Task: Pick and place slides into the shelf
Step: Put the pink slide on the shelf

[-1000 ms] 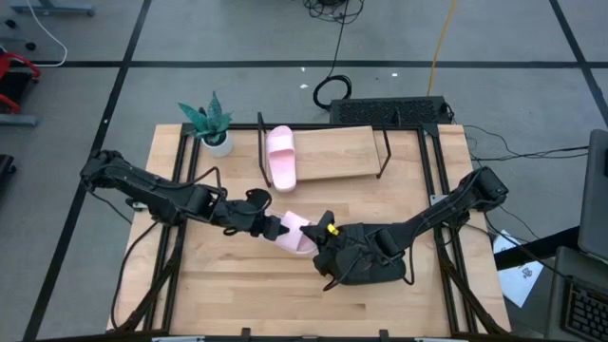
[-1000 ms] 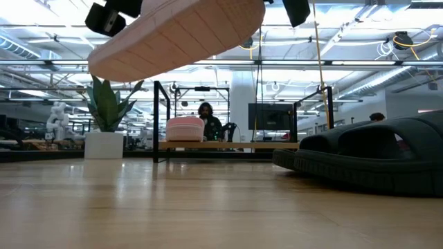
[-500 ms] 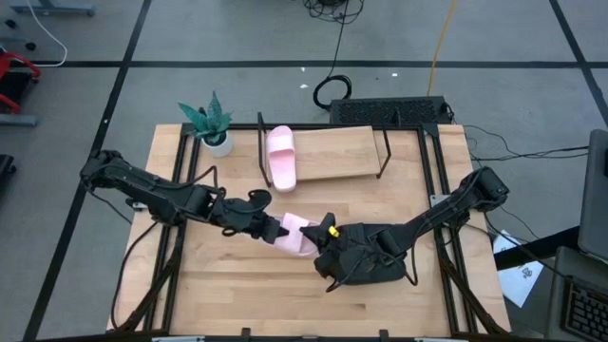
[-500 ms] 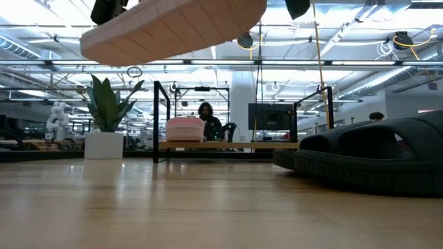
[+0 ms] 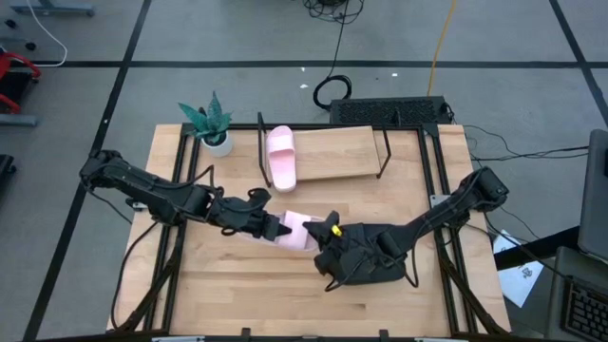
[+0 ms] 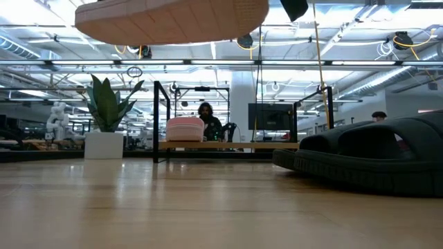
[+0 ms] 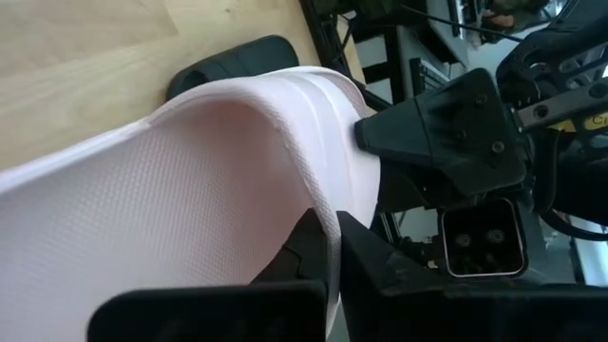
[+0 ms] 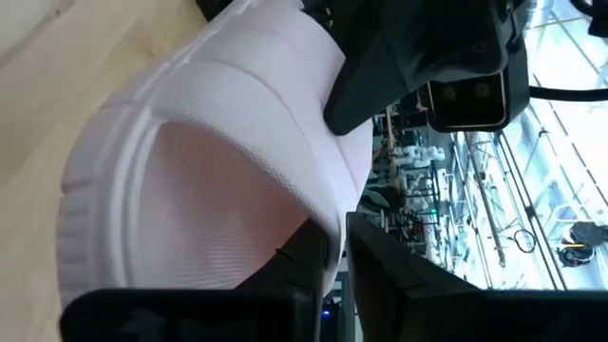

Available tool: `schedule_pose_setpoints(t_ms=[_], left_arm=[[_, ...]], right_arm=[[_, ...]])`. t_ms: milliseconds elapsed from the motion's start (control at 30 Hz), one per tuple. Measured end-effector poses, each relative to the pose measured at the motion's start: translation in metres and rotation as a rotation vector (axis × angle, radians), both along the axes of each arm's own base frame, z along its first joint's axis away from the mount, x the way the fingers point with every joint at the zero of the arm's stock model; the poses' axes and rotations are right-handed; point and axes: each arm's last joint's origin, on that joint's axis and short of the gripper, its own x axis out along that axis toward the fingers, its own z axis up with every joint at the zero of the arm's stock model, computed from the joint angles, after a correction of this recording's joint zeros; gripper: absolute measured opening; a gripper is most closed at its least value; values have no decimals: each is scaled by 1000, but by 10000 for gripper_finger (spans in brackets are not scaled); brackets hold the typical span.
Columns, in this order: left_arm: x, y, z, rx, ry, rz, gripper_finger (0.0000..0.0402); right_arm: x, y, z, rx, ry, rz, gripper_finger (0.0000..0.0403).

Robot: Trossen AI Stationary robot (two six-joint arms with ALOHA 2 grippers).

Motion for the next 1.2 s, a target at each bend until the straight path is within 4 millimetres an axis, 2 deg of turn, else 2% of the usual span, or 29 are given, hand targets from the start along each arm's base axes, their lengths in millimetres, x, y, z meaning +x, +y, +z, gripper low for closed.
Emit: schedule_pose_setpoints(t_ms=[133, 367, 567, 667, 800, 1000, 1200], left_arm=[[0, 0, 0, 2, 1, -4, 0], [-12, 1, 2, 17, 50, -4, 0], [-14, 1, 5, 33, 29, 48, 0], [-14, 1, 8, 61, -13, 124, 0], [-9, 2, 20, 99, -156, 266, 0], [10, 4, 33, 182, -400, 535, 0], [49, 13, 15, 159, -539, 802, 0]], right_arm=[[-4, 5, 1, -6, -23, -45, 35], [-16, 15, 3, -114, -62, -238, 36], [-34, 32, 3, -214, -91, -369, 36], [-47, 38, 6, -209, -111, -356, 36], [-69, 36, 19, -110, -197, -336, 36], [-104, 10, 54, 139, -404, -359, 28], [-151, -15, 88, 400, -592, -336, 28]])
